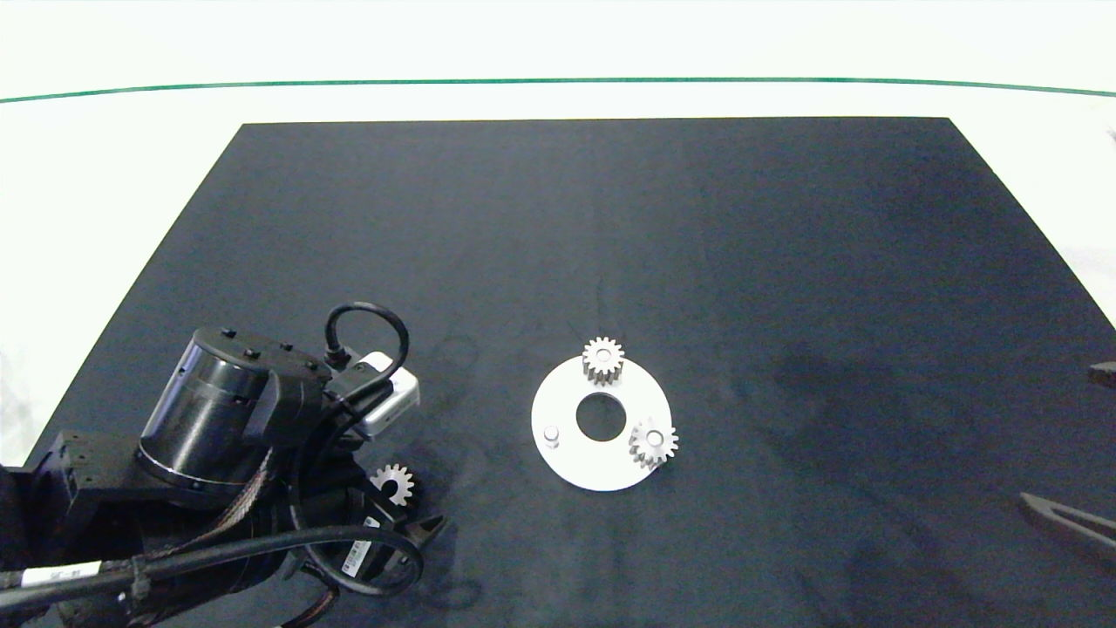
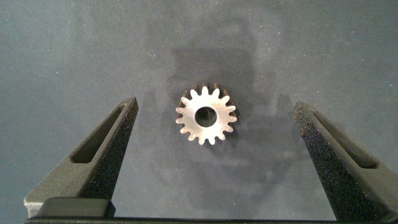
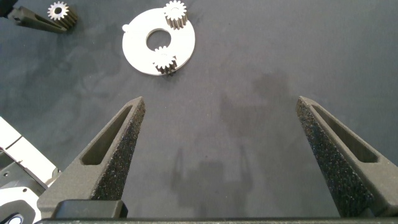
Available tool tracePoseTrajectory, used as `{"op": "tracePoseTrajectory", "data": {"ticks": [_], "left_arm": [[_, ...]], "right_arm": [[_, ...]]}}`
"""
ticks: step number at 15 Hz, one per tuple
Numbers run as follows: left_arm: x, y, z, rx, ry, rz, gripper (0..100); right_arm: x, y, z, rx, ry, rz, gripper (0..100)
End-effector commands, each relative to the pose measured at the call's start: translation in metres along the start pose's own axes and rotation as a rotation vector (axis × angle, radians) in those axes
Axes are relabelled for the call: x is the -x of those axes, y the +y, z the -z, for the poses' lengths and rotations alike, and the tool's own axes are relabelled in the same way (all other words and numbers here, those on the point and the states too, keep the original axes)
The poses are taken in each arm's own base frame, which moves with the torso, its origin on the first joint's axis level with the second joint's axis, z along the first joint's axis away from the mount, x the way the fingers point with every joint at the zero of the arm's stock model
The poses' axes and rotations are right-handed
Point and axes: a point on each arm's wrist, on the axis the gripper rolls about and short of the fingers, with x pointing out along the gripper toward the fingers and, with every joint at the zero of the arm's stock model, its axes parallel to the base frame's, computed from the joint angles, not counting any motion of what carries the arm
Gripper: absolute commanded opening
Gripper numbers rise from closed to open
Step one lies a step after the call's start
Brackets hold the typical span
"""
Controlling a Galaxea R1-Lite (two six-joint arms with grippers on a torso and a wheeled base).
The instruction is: Install three planetary gears onto the carrier pins
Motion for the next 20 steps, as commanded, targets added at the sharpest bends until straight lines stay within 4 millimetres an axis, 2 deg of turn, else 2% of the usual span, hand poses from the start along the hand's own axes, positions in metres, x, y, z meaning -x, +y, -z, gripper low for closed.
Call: {"op": "tracePoseTrajectory", "data": {"ticks": [1,6,20], "left_arm": [[-0.0101,-0.0047,0.0100,-0.007,-0.003,0.002,100],[-0.0171,-0.0061,0.0114,-0.007,0.011,0.001,99],[-0.0171,-0.0074,0.0144,0.003,0.020,-0.004,71]], "right_arm": [[-0.0030,0.0010,0.0011,0.005,0.014,-0.002,100],[-0.0030,0.0010,0.0011,0.003,0.014,-0.002,100],[-0.0036,0.0016,0.0025,0.001,0.017,-0.011,100]]}}
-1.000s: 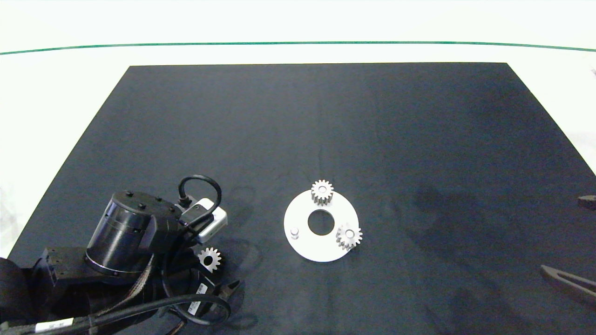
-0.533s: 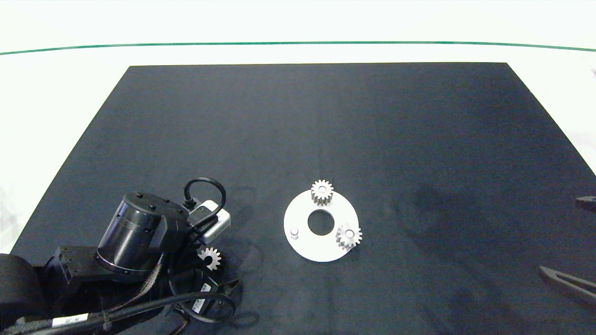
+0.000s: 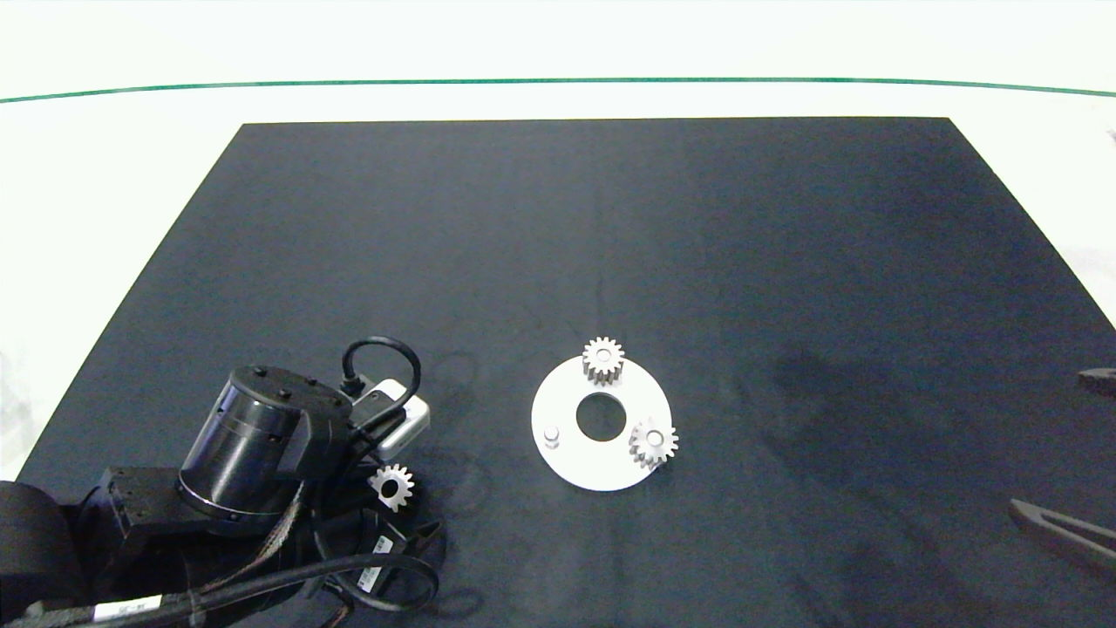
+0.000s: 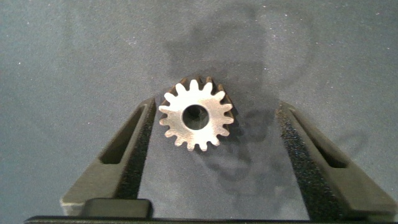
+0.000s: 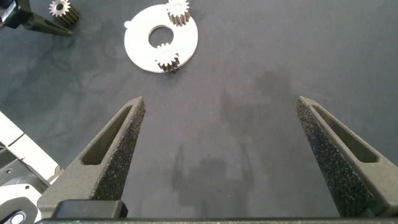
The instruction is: Install three planetary gears onto the carrier pins
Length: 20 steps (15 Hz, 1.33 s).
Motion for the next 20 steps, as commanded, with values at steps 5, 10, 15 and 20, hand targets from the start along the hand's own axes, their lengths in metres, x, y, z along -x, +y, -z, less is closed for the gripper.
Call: {"op": "tracePoseTrajectory", "data": {"ticks": [5,10,15,20], "left_arm": [[0.0006,-0.0009,0.0030,-0.004,0.007,-0.021,60],[-0.0023,-0.0016,0.0024,0.002,-0.018,-0.024,51],[-0.0026,-0.0011,0.0003,0.011,-0.033,-0.024,41],[-0.0001,0.0000,-0.0038,0.020,-0.057,-0.024,30]], "right_arm": [[-0.0017,0.0008,0.0012,0.003,0.008,-0.008,100],[-0.0026,0.0013,0.0024,0.005,0.013,-0.010,100],[-0.0034,0.0020,0.0033,0.005,0.016,-0.022,100],[-0.0030,0.0023,0.0032,0.005,0.012,-0.035,100]]}}
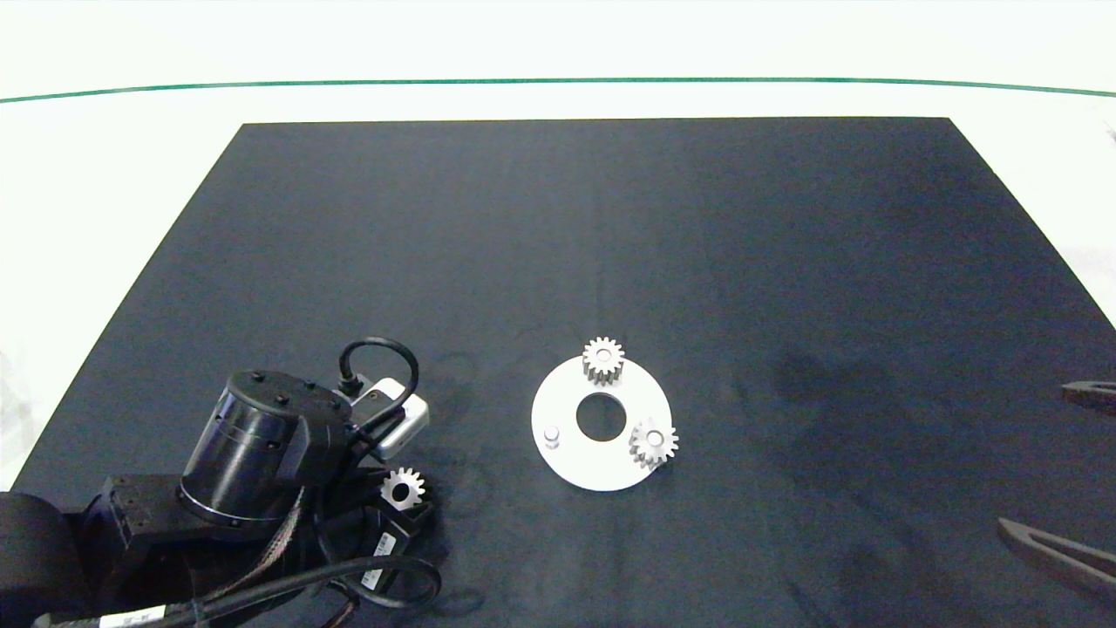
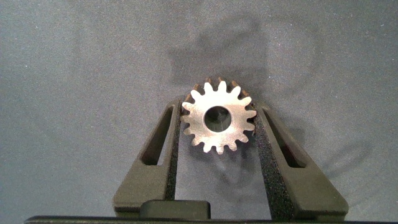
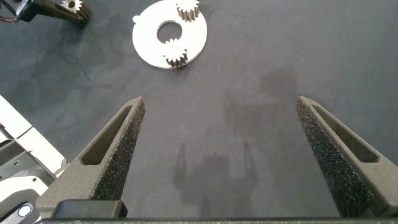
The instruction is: Install three planetary gears onto the carrier pins
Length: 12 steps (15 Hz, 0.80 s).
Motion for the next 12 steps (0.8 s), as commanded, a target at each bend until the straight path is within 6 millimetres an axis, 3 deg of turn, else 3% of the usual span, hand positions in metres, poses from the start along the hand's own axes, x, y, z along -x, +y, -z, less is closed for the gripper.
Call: {"op": "tracePoseTrajectory", "data": {"ticks": [1,4,9,12], "left_arm": [[0.003,0.002,-0.008,0.015,-0.055,-0.012,29],[0.015,0.002,-0.024,0.009,-0.159,-0.008,25],[0.027,-0.021,-0.046,-0.067,-0.194,0.082,25],[0.029,-0.038,-0.072,-0.107,-0.206,0.131,25]], "right_arm": [[0.000,0.000,0.000,0.002,0.002,0.000,100],[0.000,0.000,0.000,0.001,0.001,0.000,100],[0.001,0.000,-0.001,0.000,-0.005,0.003,100],[0.002,-0.001,-0.001,-0.001,-0.009,0.004,100]]}}
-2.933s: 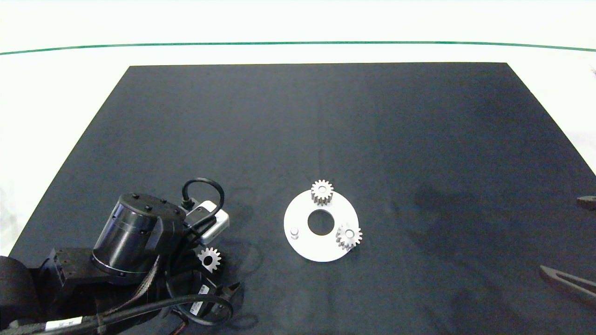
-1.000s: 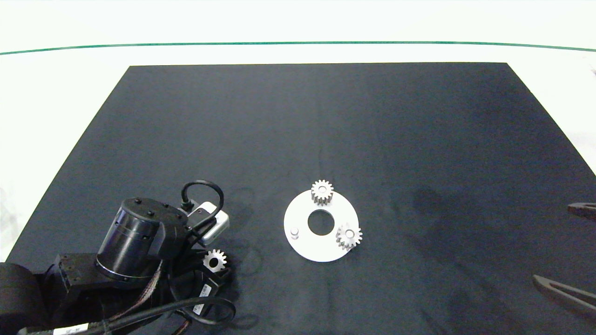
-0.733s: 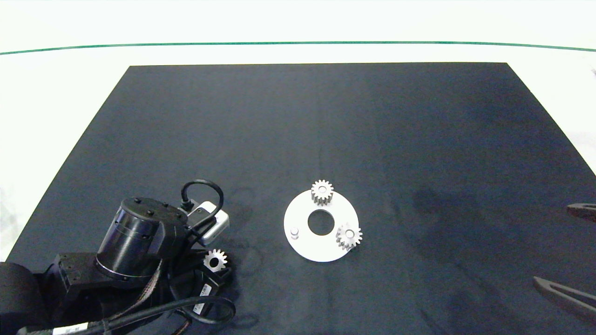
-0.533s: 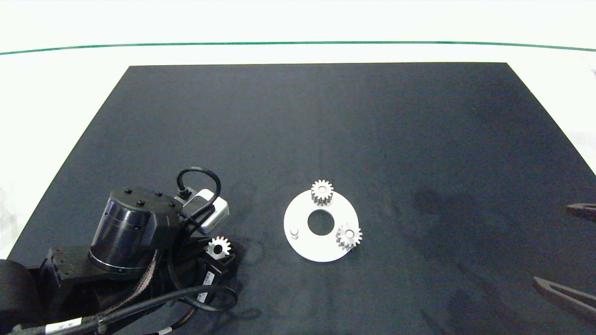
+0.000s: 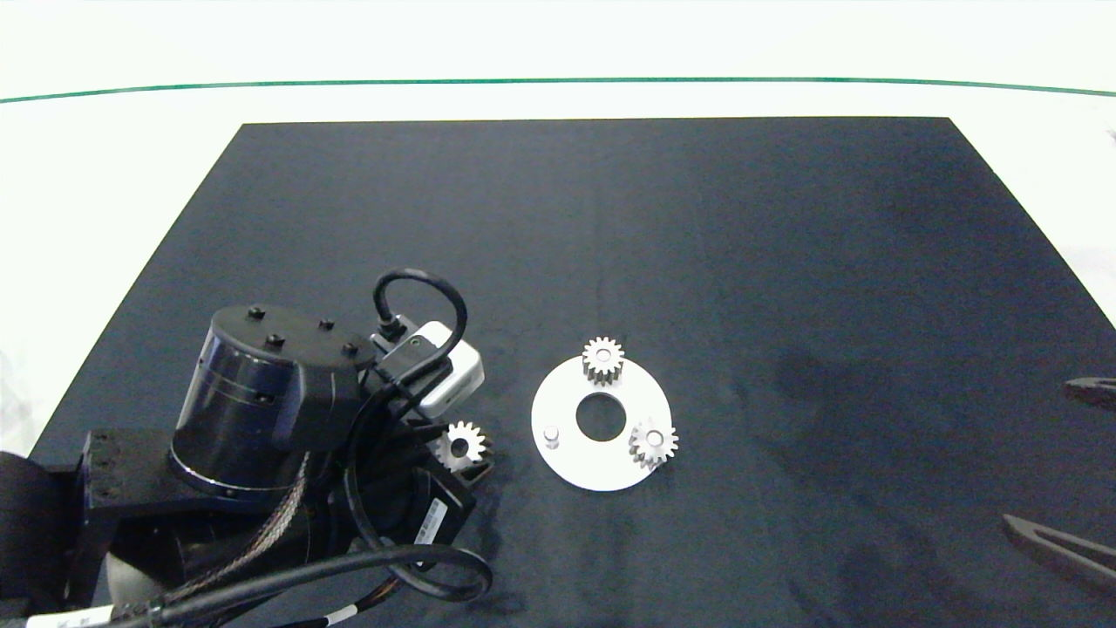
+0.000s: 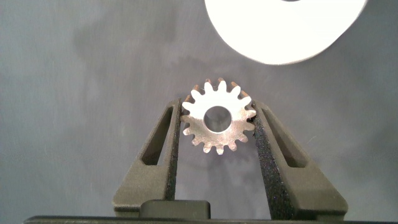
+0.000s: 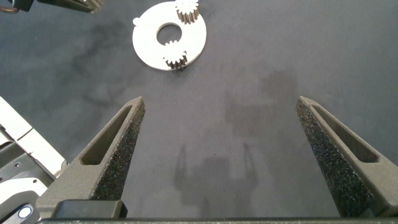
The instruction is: Install three planetary gears onto the carrier pins
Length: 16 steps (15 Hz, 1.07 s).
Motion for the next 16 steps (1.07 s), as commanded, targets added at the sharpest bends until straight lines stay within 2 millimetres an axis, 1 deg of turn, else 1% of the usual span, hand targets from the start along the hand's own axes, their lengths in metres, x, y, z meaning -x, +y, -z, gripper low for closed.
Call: {"op": "tracePoseTrajectory", "data": {"ticks": [1,3,5,8,10,12,16], "left_arm": [[-0.009,-0.015,-0.021,-0.036,0.003,0.047,25],[-0.019,-0.018,-0.032,-0.049,0.035,0.054,25],[-0.029,-0.021,-0.036,-0.051,0.044,0.055,25],[-0.038,-0.024,-0.040,-0.053,0.050,0.042,25],[-0.041,-0.031,-0.044,-0.063,0.046,0.042,25],[-0.045,-0.031,-0.043,-0.068,0.055,0.009,25],[-0.044,-0.031,-0.043,-0.073,0.055,0.007,25]], "right_arm": [[0.000,0.000,0.000,0.001,-0.001,0.001,100],[0.000,0.000,0.000,0.001,-0.001,0.001,100],[0.000,0.000,0.000,0.001,-0.001,0.001,100],[-0.001,0.000,0.001,0.002,0.004,-0.004,100],[0.000,0.001,0.001,0.002,0.003,-0.013,100],[0.000,0.001,0.001,0.002,0.003,-0.013,100],[0.000,0.000,0.001,0.002,0.001,-0.015,100]]}}
